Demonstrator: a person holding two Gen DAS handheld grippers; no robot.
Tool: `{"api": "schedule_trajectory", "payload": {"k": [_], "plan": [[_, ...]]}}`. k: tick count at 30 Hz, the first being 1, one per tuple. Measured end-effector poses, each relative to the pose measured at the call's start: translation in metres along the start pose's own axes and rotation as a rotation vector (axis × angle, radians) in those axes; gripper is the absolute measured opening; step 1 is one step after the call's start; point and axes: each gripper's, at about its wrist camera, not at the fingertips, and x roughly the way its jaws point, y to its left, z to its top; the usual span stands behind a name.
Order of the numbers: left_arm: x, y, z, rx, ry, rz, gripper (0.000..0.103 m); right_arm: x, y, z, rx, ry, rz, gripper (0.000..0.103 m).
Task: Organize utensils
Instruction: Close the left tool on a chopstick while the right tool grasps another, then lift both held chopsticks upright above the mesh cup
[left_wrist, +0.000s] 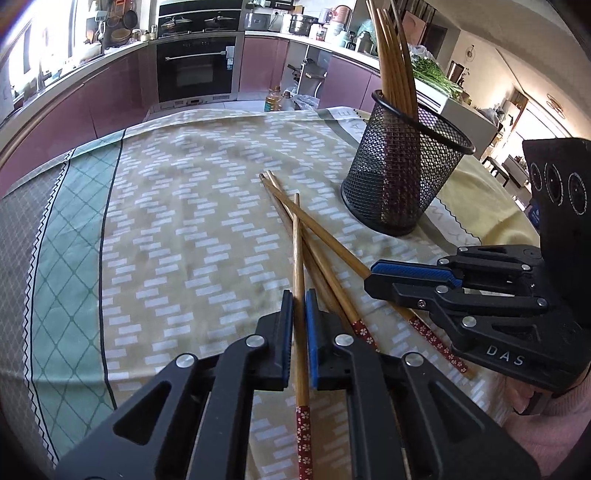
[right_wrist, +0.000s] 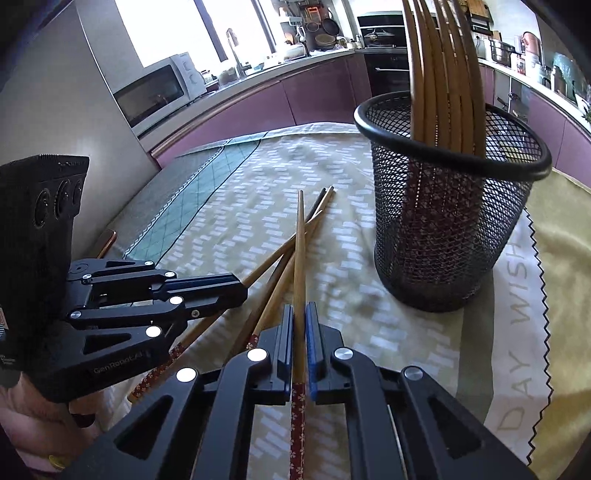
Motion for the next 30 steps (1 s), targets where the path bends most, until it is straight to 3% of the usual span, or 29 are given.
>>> {"api": "schedule_trajectory", "payload": {"k": [10,17,24,30], "plan": [[0.008,-0.006,0.007,0.052,0.023,-0.004,0.012,0.01,0.0,0.006,-0.005,0.013,-0.009,0.007],[0.011,-0.008,0.013,0.063,0.023,0.016,0.008,0.008,0.001,0.009,-0.014,0.001,-0.01,0.006],[0.0,-0.008,0.014,0.05,-0.011,0.013,0.008,-0.012,0.0,0.011,-0.018,-0.045,-0.001,0.006],[-0.03,-0.008,0.021,0.043,-0.075,-0.048,0.008,-0.039,0.001,0.015,-0.031,-0.11,0.011,0.006]]}}
